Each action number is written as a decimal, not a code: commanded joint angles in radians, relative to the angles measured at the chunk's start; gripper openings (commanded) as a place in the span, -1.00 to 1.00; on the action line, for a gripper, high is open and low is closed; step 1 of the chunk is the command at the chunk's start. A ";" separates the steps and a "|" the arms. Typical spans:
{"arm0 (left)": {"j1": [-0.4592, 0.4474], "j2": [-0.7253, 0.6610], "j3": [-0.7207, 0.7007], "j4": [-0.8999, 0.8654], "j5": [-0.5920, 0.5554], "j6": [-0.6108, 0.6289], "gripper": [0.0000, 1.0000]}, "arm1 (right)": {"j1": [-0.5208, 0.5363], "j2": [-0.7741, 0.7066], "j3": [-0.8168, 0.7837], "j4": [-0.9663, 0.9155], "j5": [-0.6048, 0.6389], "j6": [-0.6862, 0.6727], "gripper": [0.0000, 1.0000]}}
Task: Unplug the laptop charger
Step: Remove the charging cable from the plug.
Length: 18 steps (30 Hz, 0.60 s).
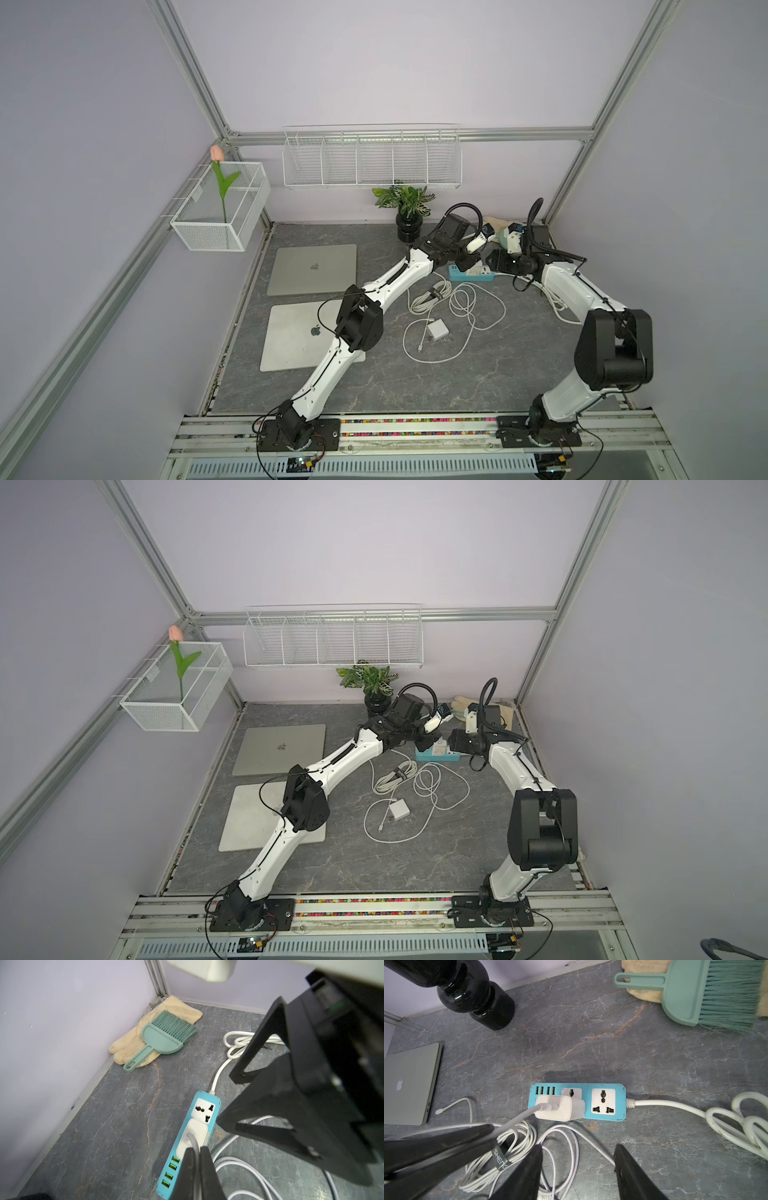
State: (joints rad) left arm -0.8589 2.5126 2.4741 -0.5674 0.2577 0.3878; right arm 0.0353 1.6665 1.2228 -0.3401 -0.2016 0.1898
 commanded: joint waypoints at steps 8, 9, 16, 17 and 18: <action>-0.008 -0.067 -0.091 0.014 -0.013 0.038 -1.00 | 0.015 0.119 0.077 -0.015 -0.028 0.008 0.18; -0.007 -0.068 -0.091 0.017 -0.014 0.038 -1.00 | 0.018 0.122 0.081 -0.014 -0.027 0.010 0.18; -0.008 -0.062 -0.090 0.033 -0.008 0.036 -1.00 | 0.019 0.140 0.109 -0.030 -0.013 0.011 0.18; -0.008 -0.062 -0.090 0.034 -0.009 0.037 -1.00 | 0.019 0.147 0.115 -0.037 -0.009 0.008 0.18; -0.008 -0.064 -0.090 0.034 -0.006 0.037 -1.00 | 0.018 0.157 0.121 -0.042 -0.006 0.007 0.18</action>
State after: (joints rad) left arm -0.8597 2.4756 2.4023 -0.5285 0.2470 0.4019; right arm 0.0502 1.7882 1.3174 -0.3538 -0.2096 0.1947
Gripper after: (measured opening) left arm 0.060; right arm 0.588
